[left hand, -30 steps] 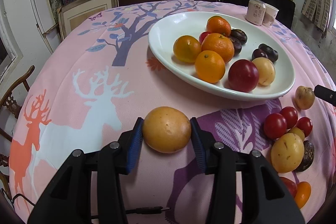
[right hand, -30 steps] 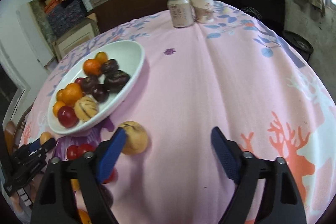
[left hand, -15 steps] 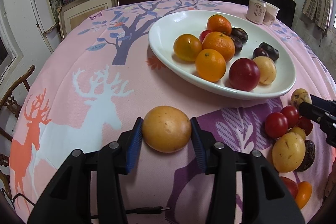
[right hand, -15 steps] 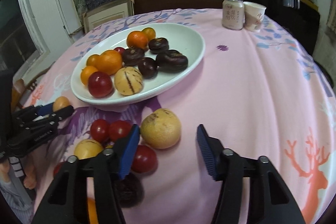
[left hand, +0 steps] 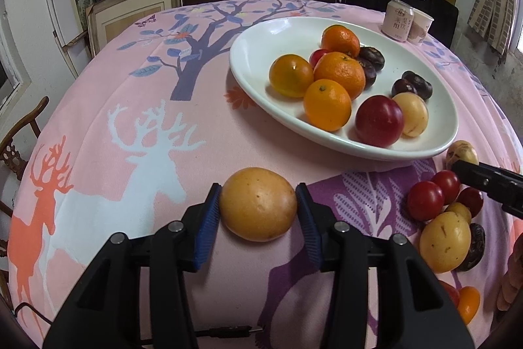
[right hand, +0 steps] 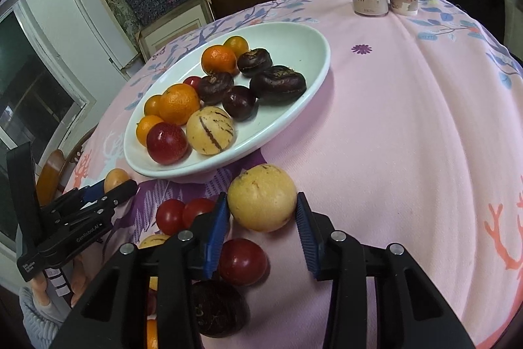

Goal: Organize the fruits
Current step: 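Carry both pears over the white plate and open both tools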

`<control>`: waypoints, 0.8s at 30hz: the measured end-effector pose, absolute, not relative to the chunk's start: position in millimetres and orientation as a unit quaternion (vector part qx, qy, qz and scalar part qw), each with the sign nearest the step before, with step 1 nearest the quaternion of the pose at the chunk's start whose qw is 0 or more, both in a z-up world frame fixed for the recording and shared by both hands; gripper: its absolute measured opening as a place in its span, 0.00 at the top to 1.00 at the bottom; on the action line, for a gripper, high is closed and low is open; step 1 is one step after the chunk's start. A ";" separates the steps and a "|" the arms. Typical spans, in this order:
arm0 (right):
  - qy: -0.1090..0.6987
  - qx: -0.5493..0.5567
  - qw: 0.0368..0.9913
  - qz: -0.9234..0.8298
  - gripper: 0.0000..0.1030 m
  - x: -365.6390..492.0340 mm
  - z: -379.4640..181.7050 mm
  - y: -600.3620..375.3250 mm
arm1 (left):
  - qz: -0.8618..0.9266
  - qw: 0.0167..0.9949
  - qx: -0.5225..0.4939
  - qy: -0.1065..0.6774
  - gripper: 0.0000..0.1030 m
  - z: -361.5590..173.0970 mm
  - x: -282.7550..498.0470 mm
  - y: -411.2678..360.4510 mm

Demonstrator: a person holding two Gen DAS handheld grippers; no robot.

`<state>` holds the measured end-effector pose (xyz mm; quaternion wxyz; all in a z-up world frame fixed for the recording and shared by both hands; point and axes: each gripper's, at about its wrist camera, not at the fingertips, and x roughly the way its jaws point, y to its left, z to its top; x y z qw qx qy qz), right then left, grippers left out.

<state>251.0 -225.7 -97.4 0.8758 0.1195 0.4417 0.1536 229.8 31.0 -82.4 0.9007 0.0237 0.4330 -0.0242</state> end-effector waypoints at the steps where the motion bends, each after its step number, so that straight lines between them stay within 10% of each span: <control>1: 0.442 0.119 0.876 0.153 0.60 251.4 -97.4 -226.4 | -0.027 0.901 0.021 0.432 0.57 -82.0 229.4 31.5; 24: 0.376 0.164 0.900 0.146 0.60 337.2 -23.2 -230.2 | -0.002 0.930 -0.019 0.367 0.58 -0.1 333.8 24.0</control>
